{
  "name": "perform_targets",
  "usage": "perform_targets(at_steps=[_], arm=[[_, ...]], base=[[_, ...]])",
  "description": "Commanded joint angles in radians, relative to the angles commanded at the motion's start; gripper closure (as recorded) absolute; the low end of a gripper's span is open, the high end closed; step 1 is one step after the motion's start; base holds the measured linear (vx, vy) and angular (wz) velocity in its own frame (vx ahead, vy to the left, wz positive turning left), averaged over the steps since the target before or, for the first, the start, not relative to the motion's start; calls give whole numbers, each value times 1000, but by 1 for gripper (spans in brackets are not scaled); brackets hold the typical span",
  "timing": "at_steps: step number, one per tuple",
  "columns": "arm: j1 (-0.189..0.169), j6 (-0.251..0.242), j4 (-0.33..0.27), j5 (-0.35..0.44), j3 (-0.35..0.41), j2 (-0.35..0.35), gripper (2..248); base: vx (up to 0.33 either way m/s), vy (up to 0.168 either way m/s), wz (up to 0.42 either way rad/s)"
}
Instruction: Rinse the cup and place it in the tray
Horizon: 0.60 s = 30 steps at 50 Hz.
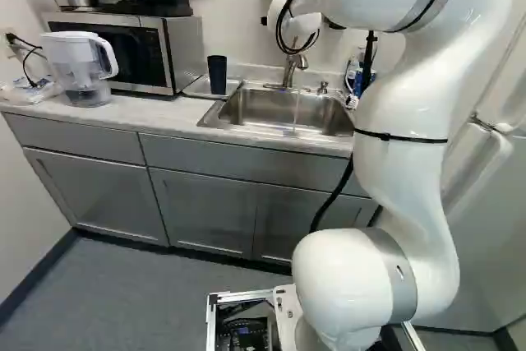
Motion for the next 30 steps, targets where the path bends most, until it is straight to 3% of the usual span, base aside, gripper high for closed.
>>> perform_targets(at_steps=[30], arm=[[2, 0, 0, -98, -30, -25, 3]], base=[[0, 0, 0]])
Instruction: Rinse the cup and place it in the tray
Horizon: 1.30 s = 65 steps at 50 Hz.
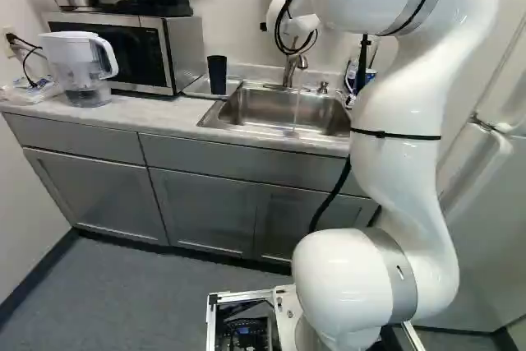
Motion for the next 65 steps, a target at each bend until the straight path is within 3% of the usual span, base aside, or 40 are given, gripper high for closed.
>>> perform_targets(at_steps=[24, 44, 65], arm=[[6, 0, 0, -76, 12, 10, 3], [9, 0, 0, -128, 74, 63, 3], [8, 0, 0, -130, 141, 121, 3]], base=[[0, 0, 0], [0, 0, 0], [0, 0, 0]])
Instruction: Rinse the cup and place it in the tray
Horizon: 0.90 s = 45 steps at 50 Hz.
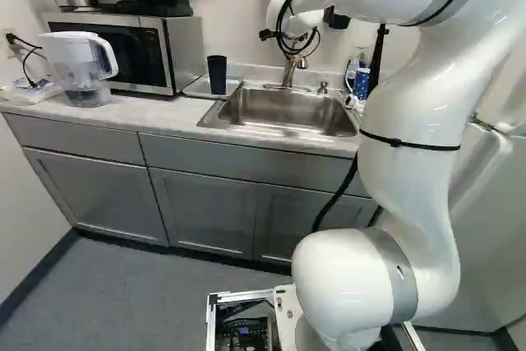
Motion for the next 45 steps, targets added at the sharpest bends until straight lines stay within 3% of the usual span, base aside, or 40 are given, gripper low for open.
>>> perform_targets(at_steps=[16, 30, 45], arm=[[-6, 0, 0, 24, 52, 46, 3], [-28, 0, 0, 81, 114, 103, 3], [-53, 0, 0, 83, 185, 169, 3]], base=[[0, 0, 0], [0, 0, 0], [0, 0, 0]])
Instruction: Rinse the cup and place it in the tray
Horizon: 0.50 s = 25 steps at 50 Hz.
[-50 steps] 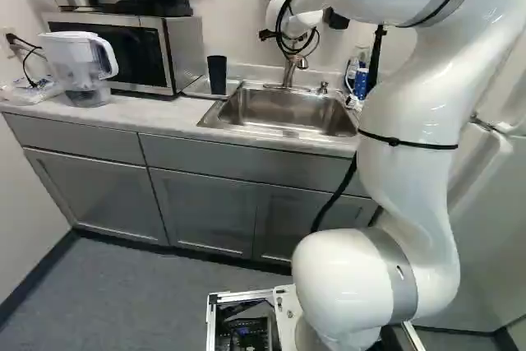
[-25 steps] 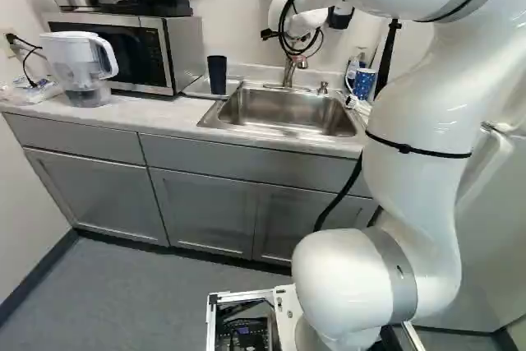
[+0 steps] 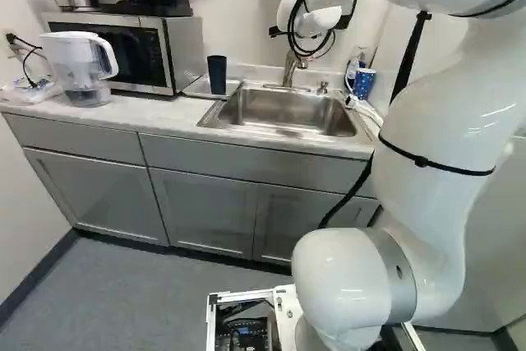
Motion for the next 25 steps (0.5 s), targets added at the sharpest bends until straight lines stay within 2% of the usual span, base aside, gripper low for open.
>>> perform_targets(at_steps=[10, 25], arm=[[-15, 0, 0, -32, 50, 48, 3], [-40, 0, 0, -152, 123, 120, 3]], base=[[0, 0, 0], [0, 0, 0]])
